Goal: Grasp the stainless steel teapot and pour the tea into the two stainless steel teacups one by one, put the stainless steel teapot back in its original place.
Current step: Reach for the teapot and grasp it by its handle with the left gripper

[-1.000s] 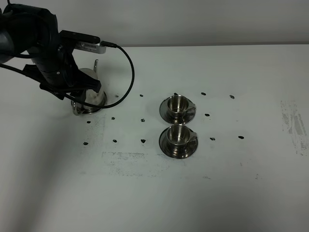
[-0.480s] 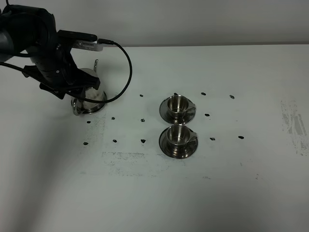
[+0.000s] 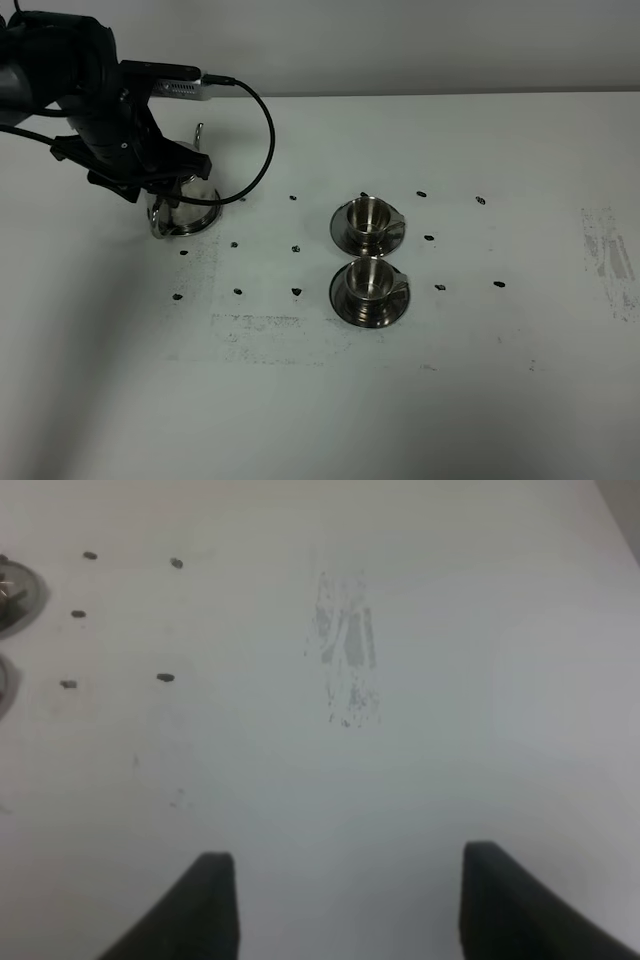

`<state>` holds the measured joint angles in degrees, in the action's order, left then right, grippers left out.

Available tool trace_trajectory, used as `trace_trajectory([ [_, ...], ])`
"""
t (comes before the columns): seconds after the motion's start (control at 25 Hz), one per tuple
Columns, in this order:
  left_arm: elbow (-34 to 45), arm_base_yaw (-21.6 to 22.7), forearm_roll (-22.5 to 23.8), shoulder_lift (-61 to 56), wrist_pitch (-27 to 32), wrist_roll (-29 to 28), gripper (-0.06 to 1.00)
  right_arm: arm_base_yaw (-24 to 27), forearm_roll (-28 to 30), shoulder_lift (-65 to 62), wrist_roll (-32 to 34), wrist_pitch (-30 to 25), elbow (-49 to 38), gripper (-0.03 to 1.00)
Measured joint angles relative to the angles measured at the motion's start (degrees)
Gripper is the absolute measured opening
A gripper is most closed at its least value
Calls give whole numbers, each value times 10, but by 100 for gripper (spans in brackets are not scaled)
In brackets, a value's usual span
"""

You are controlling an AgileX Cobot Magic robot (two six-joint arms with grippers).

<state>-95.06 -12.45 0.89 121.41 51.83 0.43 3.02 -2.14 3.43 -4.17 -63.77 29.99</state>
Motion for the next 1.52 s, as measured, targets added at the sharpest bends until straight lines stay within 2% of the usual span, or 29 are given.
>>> trace_trajectory([
  [0.28,-41,0,-4,34,28,0,46,0,0,0,0,0,0,48],
  [0.72,-47,0,-4,49,31,0,45,0,0,0,0,0,0,48],
  [0.84,-47,0,-4,49,39,-1,37,0,0,0,0,0,0,48],
  [0.96,-47,0,-3,49,38,-1,17,0,0,0,0,0,0,48],
  [1.28,-47,0,1,52,17,11,18,0,0,0,0,0,0,48],
  [1.52,-47,-8,5,33,32,41,18,0,0,0,0,0,0,48],
])
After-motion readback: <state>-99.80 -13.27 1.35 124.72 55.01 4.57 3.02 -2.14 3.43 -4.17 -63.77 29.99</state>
